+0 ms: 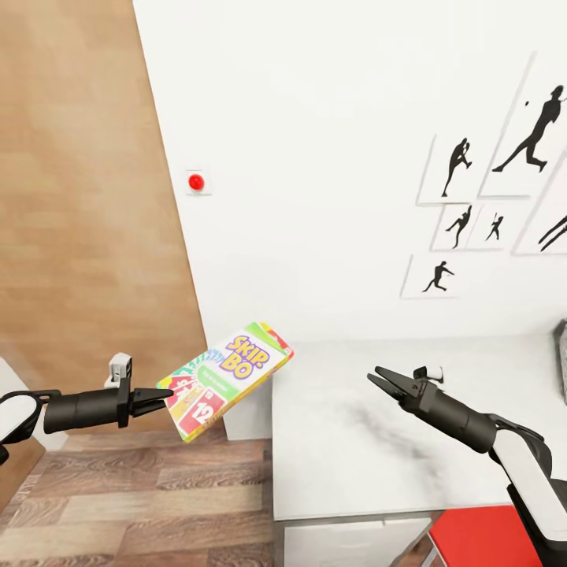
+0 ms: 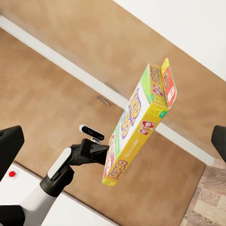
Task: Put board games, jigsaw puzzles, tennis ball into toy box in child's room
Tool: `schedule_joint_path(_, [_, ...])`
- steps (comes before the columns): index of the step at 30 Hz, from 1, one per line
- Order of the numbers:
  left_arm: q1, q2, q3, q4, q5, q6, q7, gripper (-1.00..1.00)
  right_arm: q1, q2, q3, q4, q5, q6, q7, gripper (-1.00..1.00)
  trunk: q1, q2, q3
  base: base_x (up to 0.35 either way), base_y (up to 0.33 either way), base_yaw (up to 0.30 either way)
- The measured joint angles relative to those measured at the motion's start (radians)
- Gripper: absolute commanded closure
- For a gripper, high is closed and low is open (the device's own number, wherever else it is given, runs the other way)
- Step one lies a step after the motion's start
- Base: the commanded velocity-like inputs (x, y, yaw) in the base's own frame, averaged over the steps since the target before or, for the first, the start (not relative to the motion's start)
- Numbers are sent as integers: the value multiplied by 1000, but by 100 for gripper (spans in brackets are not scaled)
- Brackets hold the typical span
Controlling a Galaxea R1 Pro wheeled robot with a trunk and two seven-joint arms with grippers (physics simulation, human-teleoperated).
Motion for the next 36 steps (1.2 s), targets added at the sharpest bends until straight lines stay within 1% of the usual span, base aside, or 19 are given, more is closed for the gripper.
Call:
schedule_joint_path(4, [0,0,0,0,-1,0,0,100,1,-1,0,0,0,-7,1,-100,-15,28,19,-12,2,0])
schedule_joint_path(9, [0,0,0,0,0,0,0,100,3,-7,0,0,1,-62,12,-100,-35,63,43,-3,0,0])
schedule_joint_path(12, [0,0,0,0,0,0,0,100,6,-8,0,0,2,-72,16,-100,-46,84,57,0,0,0])
schedule_joint_path(25, [0,0,-1,0,-1,0,0,100,10,-9,0,0,2,-80,19,-100,-96,176,120,0,0,0])
schedule_joint_path(36, [0,0,-2,0,-1,0,0,100,10,-9,0,0,2,-80,19,-100,-96,176,138,0,0,0])
